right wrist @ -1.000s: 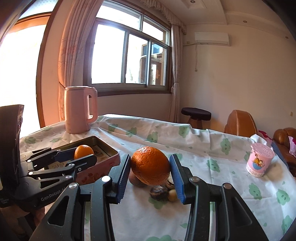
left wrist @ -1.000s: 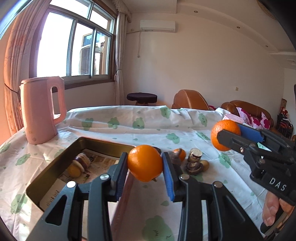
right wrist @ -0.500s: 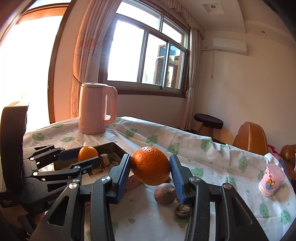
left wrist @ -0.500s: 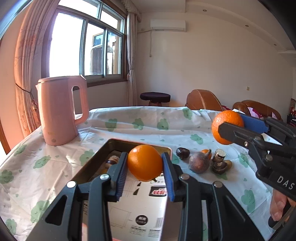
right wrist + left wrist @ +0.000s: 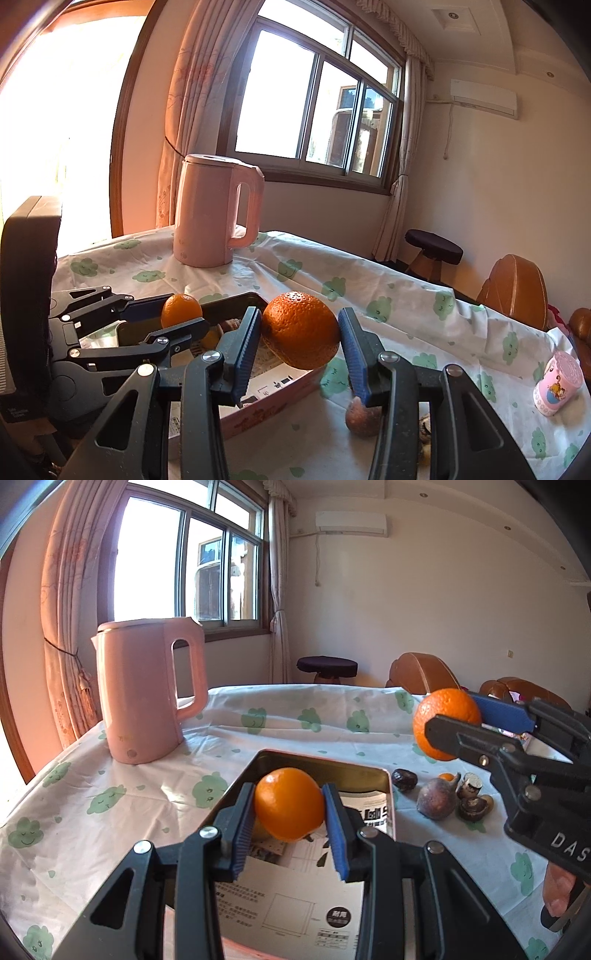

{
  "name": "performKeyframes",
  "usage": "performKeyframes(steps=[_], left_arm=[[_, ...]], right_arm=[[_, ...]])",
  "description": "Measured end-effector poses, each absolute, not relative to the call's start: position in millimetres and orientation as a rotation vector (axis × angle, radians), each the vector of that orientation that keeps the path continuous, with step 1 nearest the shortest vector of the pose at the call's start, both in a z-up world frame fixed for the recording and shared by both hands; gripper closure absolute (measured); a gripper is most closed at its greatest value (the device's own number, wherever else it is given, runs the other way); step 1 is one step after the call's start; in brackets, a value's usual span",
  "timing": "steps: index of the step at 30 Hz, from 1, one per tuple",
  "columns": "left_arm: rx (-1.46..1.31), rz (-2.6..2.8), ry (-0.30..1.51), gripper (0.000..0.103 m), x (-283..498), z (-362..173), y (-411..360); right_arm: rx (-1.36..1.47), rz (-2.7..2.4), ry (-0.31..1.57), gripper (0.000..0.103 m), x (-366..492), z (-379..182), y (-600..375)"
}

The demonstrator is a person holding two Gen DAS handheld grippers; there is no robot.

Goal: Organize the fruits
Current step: 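Carry the orange in the right gripper while the left gripper carries its orange to the tin box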

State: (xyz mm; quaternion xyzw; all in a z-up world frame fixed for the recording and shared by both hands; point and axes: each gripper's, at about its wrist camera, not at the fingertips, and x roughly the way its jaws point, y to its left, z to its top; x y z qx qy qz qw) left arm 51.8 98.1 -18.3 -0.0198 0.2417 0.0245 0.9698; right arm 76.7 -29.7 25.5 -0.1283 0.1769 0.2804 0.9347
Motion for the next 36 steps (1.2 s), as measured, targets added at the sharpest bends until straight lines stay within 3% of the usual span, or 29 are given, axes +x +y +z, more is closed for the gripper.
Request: performKeyframes(steps=[36], left_arm=[[-0.083,0.077,0.621,0.065,75,-41,133]], right_arm=[[-0.317,0.615,0.519,0.057,107,-24,25]])
